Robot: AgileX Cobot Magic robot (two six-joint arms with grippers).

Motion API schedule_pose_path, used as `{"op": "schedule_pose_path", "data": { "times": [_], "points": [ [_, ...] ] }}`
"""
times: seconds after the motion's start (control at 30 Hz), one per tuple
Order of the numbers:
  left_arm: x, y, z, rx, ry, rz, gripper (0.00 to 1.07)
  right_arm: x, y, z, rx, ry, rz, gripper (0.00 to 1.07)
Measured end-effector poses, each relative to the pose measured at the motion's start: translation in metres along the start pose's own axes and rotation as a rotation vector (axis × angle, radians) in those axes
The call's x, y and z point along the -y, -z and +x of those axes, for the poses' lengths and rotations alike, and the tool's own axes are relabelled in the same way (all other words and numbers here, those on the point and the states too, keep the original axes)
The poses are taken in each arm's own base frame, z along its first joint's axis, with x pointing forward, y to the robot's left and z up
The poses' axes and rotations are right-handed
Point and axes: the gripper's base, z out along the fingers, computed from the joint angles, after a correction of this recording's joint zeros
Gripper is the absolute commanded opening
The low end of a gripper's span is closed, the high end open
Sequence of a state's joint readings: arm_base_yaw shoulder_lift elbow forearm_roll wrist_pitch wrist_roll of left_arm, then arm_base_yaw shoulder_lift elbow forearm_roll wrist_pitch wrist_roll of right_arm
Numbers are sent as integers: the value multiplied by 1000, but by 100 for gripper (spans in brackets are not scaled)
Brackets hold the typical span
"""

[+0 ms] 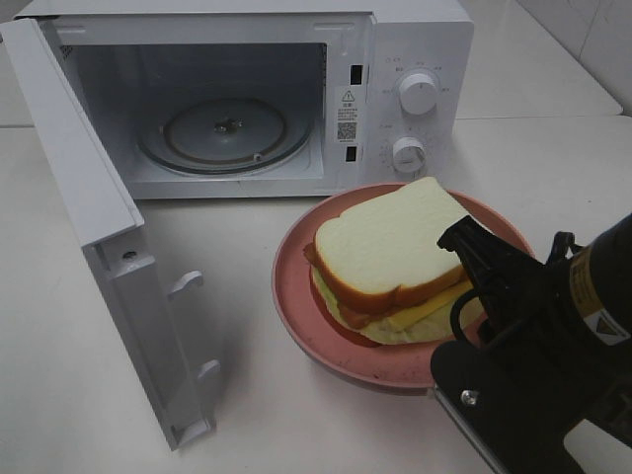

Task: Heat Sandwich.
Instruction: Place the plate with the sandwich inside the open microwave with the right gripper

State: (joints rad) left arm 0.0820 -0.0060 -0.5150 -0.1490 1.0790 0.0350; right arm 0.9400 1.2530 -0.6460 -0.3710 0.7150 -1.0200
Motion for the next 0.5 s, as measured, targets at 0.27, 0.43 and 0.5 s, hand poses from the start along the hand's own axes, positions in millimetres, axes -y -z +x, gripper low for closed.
{"op": "schedule_pose_path", "data": {
  "times": [0.27, 0.43, 0.5],
  "points": [
    [0, 0, 0, 0, 0, 0, 98, 8, -3, 8, 45, 34, 52, 0],
    [0, 0, 0, 0, 0, 0, 98, 12, -5, 15, 64, 50, 84, 0],
    [0, 0, 0, 0, 0, 0, 98, 14, -6, 18, 66, 58, 87, 0]
  ]
}}
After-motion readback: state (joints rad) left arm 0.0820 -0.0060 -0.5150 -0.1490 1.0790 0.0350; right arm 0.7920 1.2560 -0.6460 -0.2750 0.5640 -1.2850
